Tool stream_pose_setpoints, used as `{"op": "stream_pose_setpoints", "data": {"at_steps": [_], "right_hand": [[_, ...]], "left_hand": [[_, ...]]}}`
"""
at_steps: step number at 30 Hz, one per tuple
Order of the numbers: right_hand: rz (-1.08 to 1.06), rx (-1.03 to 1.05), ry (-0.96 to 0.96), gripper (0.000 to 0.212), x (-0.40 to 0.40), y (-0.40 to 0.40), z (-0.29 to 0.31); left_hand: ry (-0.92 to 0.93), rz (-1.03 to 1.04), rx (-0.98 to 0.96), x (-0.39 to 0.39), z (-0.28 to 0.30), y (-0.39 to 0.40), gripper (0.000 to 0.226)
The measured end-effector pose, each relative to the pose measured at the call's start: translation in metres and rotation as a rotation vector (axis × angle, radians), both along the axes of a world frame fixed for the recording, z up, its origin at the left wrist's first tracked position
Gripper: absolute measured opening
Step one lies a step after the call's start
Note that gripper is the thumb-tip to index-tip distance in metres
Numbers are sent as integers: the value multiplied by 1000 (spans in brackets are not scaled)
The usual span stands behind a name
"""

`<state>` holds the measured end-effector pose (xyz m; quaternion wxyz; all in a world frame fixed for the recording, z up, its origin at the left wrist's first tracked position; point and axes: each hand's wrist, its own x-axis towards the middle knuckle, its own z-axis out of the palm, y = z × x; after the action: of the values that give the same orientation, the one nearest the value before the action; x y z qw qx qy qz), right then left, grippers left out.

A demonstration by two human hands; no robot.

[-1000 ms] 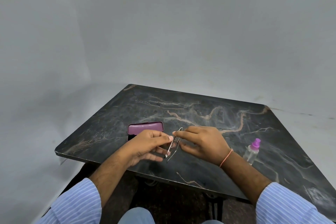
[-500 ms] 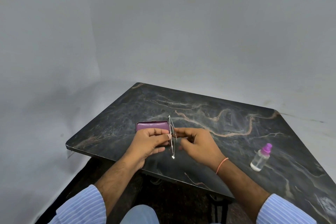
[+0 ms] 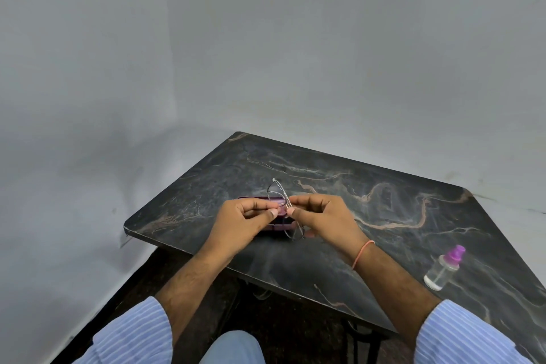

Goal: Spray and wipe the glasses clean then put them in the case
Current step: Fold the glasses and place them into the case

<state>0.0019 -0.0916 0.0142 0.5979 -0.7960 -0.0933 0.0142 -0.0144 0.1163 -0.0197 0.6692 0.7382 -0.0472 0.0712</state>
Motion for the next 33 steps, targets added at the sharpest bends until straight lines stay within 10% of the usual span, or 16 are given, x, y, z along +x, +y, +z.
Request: {"op": "stream_pose_setpoints", "data": {"at_steps": [3,9,21,33], "right_hand": [[-5,10,80,22,11,-3,-3],[44,-135,129,17,38,-12,7],[150,-353,80,18,77,12,-5],[223,-673,-159,17,75,30,-31]], "left_hand": [[-112,179,312,10,-18,25,24],[148,48,715,40,-44,58,156],[-47,27,720,48,-42,50,100],[-45,24,705,61,-63,59,124]]}}
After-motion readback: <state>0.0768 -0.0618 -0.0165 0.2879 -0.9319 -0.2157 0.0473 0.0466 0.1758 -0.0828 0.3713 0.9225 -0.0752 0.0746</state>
